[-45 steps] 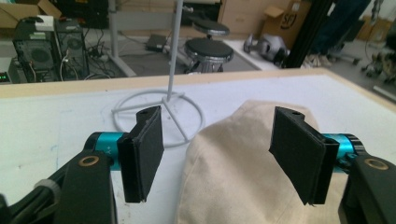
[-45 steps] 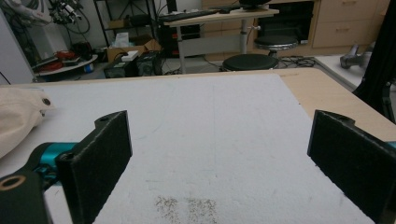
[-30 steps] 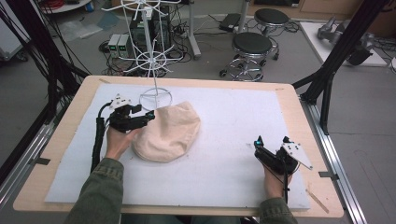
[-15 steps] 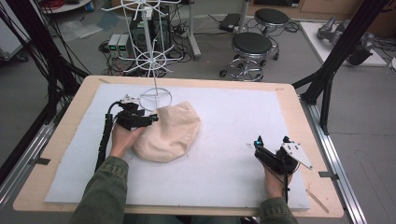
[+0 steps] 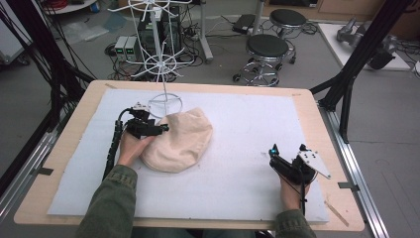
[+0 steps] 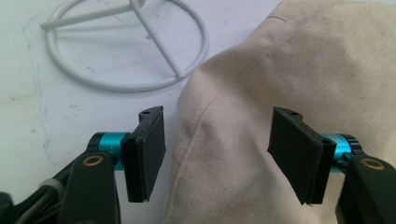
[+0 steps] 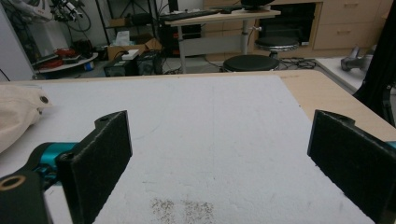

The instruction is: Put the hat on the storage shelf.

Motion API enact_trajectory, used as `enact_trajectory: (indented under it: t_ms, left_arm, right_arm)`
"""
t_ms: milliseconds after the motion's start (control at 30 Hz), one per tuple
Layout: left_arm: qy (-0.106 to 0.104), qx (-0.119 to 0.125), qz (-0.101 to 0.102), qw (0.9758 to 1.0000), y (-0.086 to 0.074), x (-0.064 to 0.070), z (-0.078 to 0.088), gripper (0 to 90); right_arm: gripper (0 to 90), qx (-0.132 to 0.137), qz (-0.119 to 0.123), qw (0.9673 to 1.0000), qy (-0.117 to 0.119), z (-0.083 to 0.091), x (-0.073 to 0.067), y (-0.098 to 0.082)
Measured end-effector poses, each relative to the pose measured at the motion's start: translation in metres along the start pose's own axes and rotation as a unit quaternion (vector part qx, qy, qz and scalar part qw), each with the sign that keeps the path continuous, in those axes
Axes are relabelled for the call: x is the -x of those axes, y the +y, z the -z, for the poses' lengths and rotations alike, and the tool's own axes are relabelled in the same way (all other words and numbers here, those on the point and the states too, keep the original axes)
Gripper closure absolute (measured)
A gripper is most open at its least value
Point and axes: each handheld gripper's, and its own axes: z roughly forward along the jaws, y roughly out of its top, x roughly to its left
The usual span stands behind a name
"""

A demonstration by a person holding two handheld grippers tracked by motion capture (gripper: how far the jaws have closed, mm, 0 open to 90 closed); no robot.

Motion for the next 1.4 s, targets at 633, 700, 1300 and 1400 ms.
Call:
enact_trajectory:
  t_ms: [633,700,1300,1400]
  left_arm:
    - [0.043,-0.075,-0.062,0.9943,-0.003,0.011,-0.016,66.3]
    - [0.025,-0.068,-0.061,0.9955,-0.001,0.007,-0.01,70.4]
    - [-0.101,0.051,-0.039,0.9928,0.009,-0.002,0.035,79.5]
    - [-0.126,0.089,-0.048,0.9868,0.013,0.008,0.051,79.4]
  right_arm:
    - [5.4,0.0,0.0,1.0,-0.001,0.001,0.001,0.001]
    - [5.4,-0.001,-0.004,1.0,0.0,0.001,0.001,0.0]
    - [5.4,0.002,-0.018,0.9998,0.002,0.003,0.005,0.002]
    - [5.4,0.003,-0.02,0.9998,0.001,0.003,0.006,0.002]
